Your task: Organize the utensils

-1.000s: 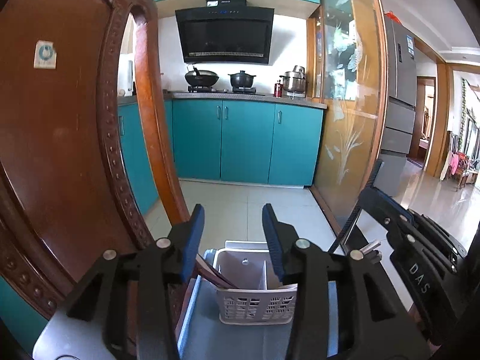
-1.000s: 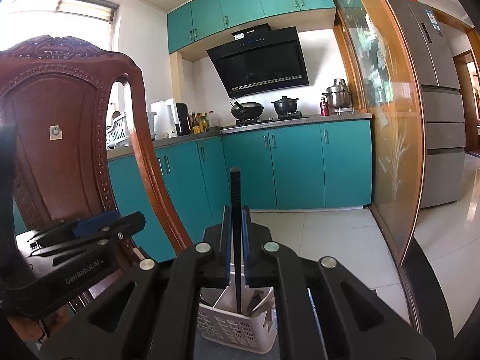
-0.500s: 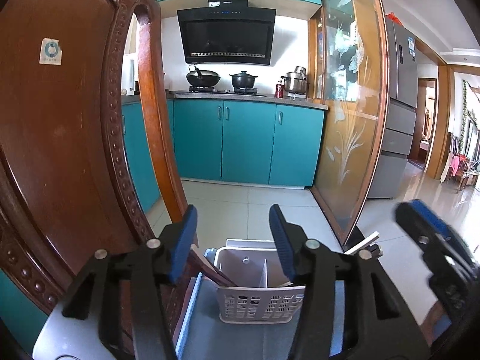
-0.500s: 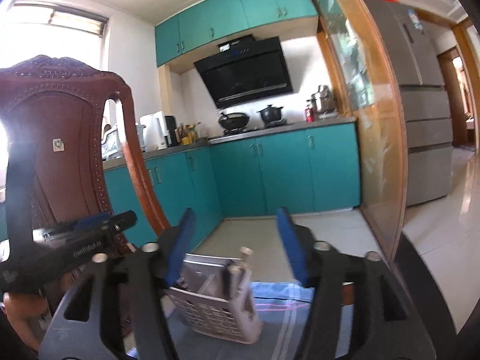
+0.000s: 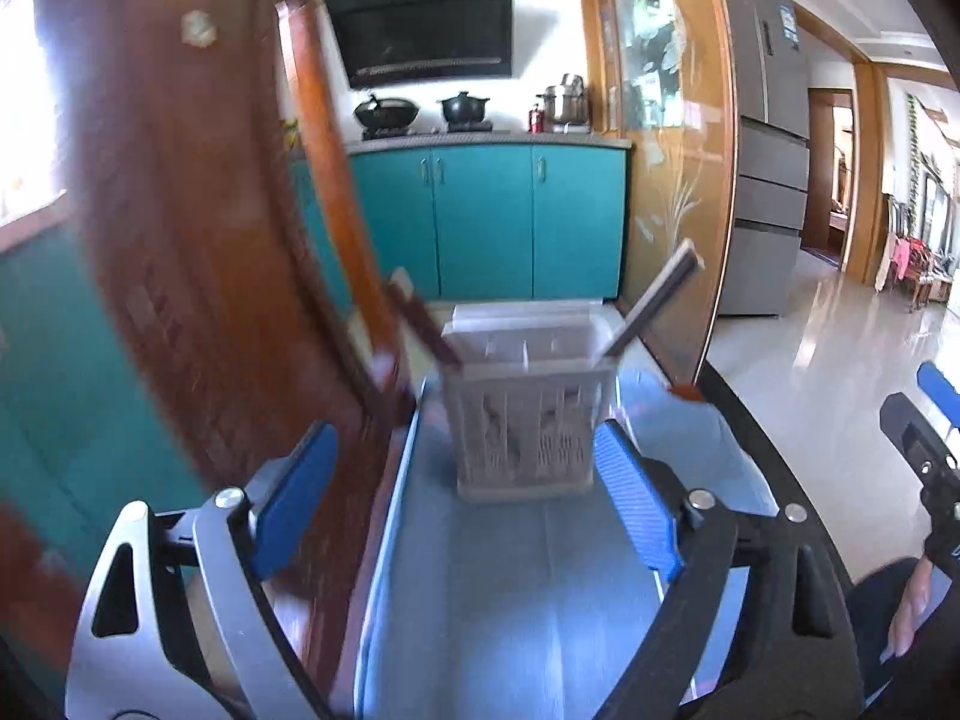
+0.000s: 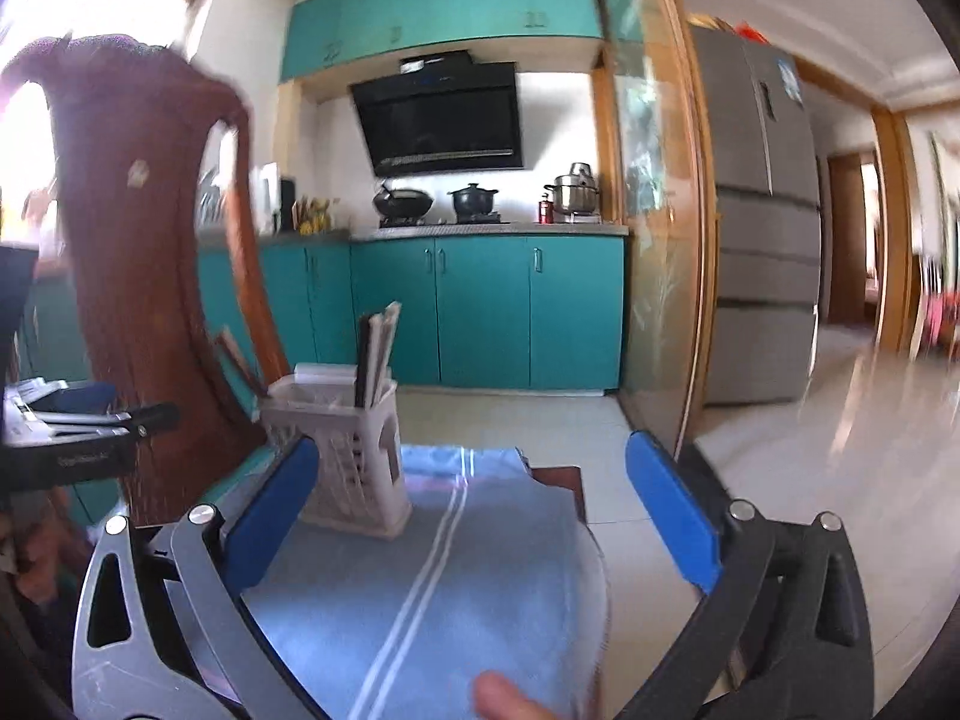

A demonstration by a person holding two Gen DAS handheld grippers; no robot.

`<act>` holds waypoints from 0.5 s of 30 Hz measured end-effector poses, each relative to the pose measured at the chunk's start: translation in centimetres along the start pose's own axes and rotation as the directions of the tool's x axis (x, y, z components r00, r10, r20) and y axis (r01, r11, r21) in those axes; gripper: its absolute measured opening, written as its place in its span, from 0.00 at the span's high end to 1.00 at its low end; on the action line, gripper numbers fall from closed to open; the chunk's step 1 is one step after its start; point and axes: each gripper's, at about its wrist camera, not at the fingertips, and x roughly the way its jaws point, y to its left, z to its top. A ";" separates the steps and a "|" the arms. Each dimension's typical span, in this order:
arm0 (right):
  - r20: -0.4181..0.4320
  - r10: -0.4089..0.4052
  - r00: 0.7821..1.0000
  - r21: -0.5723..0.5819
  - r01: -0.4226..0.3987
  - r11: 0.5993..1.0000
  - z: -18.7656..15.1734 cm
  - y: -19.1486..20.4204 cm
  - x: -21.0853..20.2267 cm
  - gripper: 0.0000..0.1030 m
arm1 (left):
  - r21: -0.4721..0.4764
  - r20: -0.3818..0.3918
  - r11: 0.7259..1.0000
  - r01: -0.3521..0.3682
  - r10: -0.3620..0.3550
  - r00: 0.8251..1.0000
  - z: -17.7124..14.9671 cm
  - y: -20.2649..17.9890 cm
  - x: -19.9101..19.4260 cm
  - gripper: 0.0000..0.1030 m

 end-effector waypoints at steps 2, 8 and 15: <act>-0.012 -0.007 1.000 -0.029 0.007 1.000 -0.2 0.7 -0.8 0.03 | -0.002 -0.007 1.000 0.002 -0.002 1.000 -0.9 0.0 -1.5 0.13; 0.029 0.022 0.999 -0.031 -0.021 0.999 0.4 2.5 -3.4 0.03 | 0.058 0.079 0.997 -0.059 0.054 0.995 -2.0 -0.4 -6.8 0.04; 0.080 0.024 0.997 -0.024 -0.022 0.999 1.4 2.7 -6.0 0.03 | 0.056 0.176 0.995 -0.086 0.075 0.982 -2.0 -0.7 -11.0 0.04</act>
